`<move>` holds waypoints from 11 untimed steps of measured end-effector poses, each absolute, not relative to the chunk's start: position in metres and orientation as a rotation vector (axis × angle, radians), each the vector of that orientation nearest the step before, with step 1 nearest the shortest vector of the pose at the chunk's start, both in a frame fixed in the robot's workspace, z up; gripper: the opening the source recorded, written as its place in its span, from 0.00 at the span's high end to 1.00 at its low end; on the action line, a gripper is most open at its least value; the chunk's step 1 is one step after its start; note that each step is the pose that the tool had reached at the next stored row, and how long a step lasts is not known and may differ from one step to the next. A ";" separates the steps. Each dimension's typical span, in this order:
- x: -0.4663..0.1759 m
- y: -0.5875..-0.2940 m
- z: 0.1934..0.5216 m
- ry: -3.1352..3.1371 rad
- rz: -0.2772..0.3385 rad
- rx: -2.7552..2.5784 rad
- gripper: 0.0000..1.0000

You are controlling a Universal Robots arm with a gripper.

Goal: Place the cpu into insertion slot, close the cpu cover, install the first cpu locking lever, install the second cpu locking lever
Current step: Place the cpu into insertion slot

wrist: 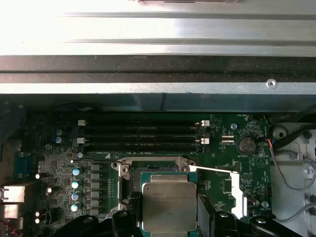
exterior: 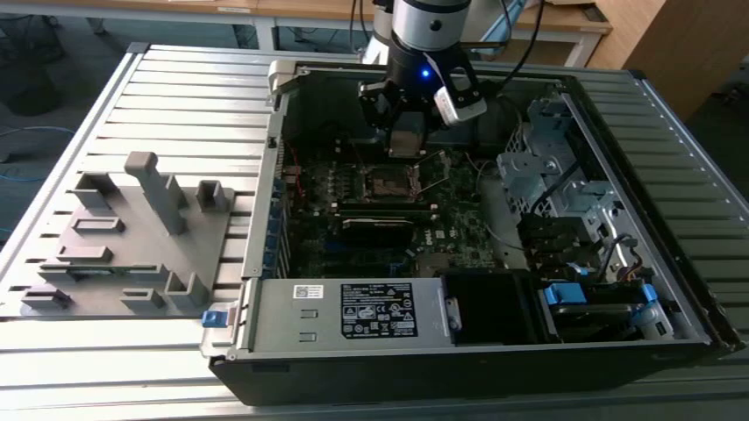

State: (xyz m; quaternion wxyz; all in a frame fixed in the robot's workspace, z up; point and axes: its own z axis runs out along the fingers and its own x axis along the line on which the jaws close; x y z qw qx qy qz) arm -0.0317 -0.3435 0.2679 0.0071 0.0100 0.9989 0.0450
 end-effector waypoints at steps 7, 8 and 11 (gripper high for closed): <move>-0.032 -0.343 0.265 3.124 0.140 0.031 0.46; -0.032 -0.344 0.265 3.124 0.140 0.031 0.46; -0.032 -0.343 0.265 3.124 0.141 0.031 0.46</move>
